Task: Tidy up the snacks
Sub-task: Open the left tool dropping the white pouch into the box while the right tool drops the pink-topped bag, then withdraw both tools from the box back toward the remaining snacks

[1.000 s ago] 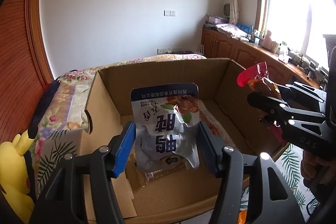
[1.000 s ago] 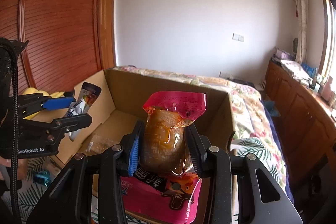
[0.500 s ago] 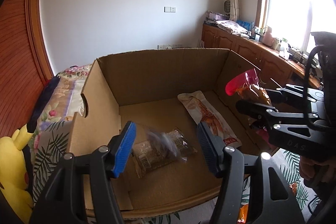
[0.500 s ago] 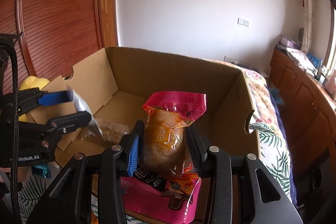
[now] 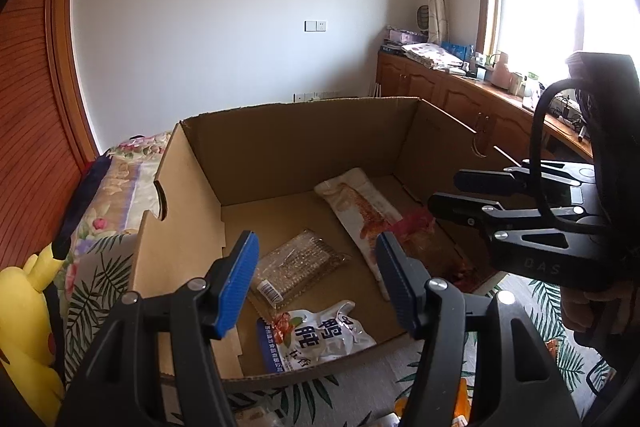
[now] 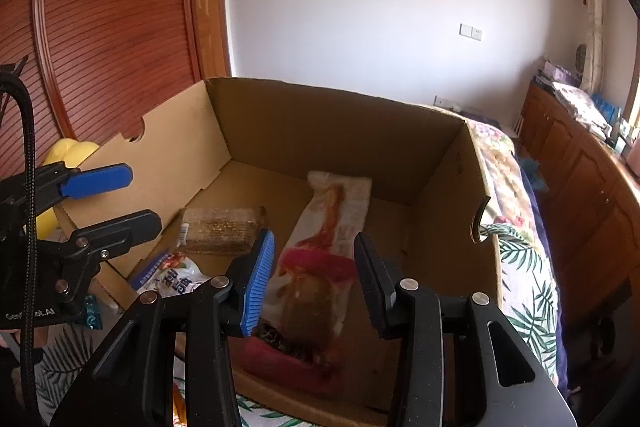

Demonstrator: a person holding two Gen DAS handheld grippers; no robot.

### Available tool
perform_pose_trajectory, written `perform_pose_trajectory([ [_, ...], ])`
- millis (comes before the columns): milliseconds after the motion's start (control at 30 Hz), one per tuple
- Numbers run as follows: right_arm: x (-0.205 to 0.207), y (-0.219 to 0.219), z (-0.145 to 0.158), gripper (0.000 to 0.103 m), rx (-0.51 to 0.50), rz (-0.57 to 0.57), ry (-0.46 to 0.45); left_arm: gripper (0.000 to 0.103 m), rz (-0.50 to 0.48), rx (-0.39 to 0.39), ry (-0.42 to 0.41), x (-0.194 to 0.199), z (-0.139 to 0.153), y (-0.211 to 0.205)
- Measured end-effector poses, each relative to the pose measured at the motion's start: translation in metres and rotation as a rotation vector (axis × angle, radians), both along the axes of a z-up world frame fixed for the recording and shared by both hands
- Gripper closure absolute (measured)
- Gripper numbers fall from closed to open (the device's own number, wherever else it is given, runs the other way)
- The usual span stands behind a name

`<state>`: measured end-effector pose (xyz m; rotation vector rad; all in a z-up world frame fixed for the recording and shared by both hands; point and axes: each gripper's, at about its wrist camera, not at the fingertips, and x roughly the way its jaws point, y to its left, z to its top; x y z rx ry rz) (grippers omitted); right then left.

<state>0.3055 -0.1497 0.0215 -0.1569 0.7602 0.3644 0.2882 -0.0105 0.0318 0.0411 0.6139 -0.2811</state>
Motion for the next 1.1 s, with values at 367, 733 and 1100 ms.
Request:
perform_pose_trajectory([
  [367,-0.032,-0.004,0.022,0.061,0.059,0.008,-0.047,0.042,-0.006,0.001,-0.033,-0.029,0.014,0.0],
  [733,-0.109,-0.018,0.036,0.055,0.109,-0.003,-0.067,0.041,-0.017,-0.013,-0.042,-0.09,0.025,0.009],
  [1100,-0.163,-0.027,0.005,0.048,0.121,-0.035,-0.011,0.041,-0.007,-0.027,0.033,-0.138,-0.011,0.018],
])
